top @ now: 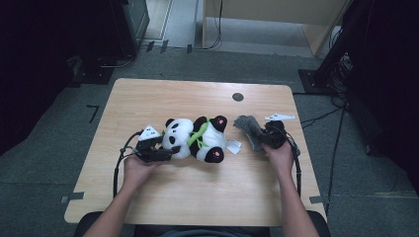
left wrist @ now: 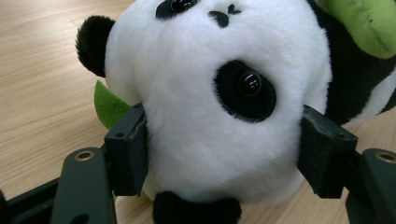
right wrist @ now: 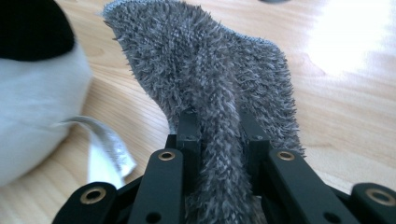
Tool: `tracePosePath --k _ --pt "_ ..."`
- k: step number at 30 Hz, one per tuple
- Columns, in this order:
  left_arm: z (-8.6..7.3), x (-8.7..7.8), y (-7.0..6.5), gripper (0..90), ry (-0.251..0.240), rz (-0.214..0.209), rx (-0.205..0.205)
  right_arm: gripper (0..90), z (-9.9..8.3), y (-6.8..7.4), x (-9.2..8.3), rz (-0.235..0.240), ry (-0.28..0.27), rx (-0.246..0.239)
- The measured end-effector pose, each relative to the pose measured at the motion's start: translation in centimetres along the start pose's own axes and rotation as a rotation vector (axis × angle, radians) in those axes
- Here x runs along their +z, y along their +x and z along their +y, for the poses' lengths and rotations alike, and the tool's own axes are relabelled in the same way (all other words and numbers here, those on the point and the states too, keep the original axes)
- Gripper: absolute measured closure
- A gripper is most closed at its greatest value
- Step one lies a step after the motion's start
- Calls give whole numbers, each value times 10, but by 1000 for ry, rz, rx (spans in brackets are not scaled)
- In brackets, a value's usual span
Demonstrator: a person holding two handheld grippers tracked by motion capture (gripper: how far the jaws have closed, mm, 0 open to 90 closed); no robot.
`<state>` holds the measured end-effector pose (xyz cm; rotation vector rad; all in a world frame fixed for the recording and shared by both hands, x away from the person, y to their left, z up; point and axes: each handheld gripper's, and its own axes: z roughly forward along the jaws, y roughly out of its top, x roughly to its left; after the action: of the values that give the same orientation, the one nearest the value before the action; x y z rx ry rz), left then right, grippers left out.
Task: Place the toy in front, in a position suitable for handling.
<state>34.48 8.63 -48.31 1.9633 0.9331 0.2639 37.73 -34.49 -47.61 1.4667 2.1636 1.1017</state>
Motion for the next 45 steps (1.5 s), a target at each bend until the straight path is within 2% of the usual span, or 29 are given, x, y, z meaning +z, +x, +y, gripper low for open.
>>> tracePosePath --k 5,8,15,16,17,27,32,37,39,45 --pt "1 0 -3 282 -1 5 -26 759 6 5 -10 21 -32 8" --pt "1 0 -2 274 -2 3 -27 761 9 8 -14 37 -27 21" --pt "-1 0 -6 254 -10 15 -23 761 21 21 -27 66 -42 5" --pt "-2 0 -6 251 -11 15 -25 761 24 24 -30 75 -43 1" --pt "-1 0 -5 245 -13 14 -31 760 30 32 -35 70 -35 -33" --pt "0 -1 -10 250 0 35 -28 759 60 56 -46 93 -57 -72" --pt "0 -1 -10 253 -3 32 -34 758 76 67 -47 109 -60 -98" --pt "0 -1 -8 253 -7 28 -39 756 99 85 -40 127 -55 -160" --pt "0 0 -9 253 -11 28 -43 756 103 89 -38 131 -51 -167" --pt "0 -1 -9 253 -12 28 -43 754 126 114 -23 160 -37 -220"
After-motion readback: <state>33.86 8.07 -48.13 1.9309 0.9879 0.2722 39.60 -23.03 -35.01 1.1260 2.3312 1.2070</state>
